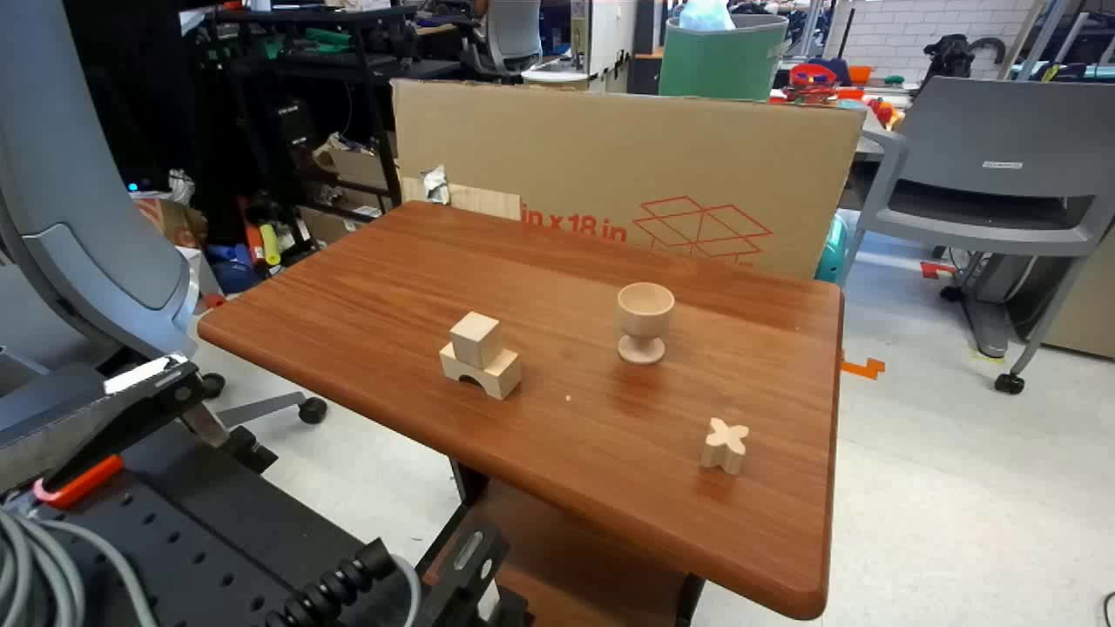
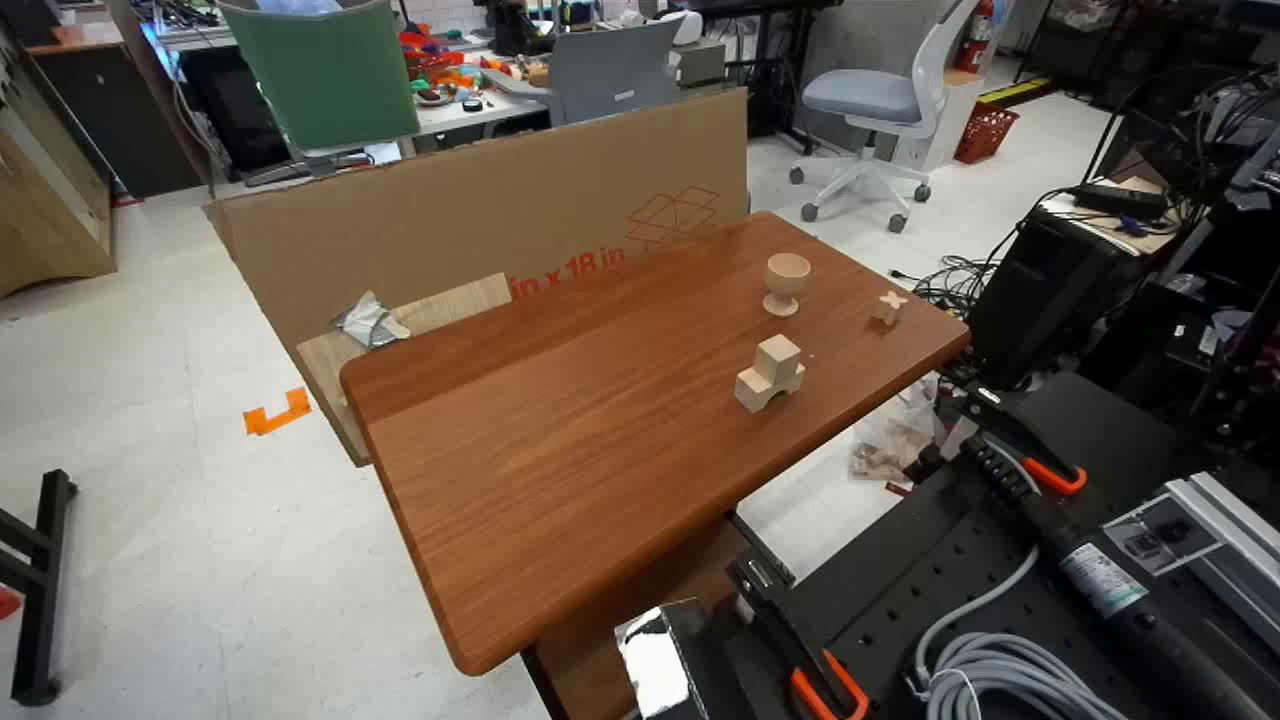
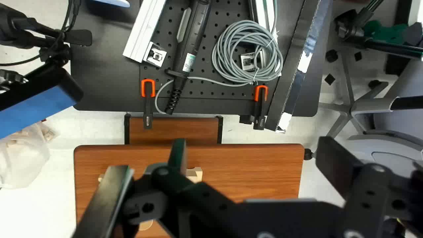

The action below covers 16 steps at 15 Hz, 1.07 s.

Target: Put the flowery block on the square block

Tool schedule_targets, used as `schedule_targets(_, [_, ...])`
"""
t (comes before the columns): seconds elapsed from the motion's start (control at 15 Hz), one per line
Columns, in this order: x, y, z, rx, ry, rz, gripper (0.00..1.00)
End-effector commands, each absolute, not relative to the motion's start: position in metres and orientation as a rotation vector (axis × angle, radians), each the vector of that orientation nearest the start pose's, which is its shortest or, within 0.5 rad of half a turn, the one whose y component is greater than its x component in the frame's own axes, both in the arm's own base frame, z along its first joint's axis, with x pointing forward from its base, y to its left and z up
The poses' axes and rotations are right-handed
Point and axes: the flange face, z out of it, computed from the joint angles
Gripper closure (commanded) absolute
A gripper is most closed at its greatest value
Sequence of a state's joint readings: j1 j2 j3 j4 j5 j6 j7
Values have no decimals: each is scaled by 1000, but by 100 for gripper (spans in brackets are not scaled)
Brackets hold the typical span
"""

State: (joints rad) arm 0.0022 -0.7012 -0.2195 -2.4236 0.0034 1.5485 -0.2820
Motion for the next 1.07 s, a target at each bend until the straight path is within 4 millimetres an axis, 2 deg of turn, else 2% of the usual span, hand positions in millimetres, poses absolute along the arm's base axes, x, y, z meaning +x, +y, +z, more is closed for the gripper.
schedule_targets(0.0, [313,-80,525,-2946,-189,221,0])
schedule_targets(1.0, [317,-80,527,-2937,-173,203,0])
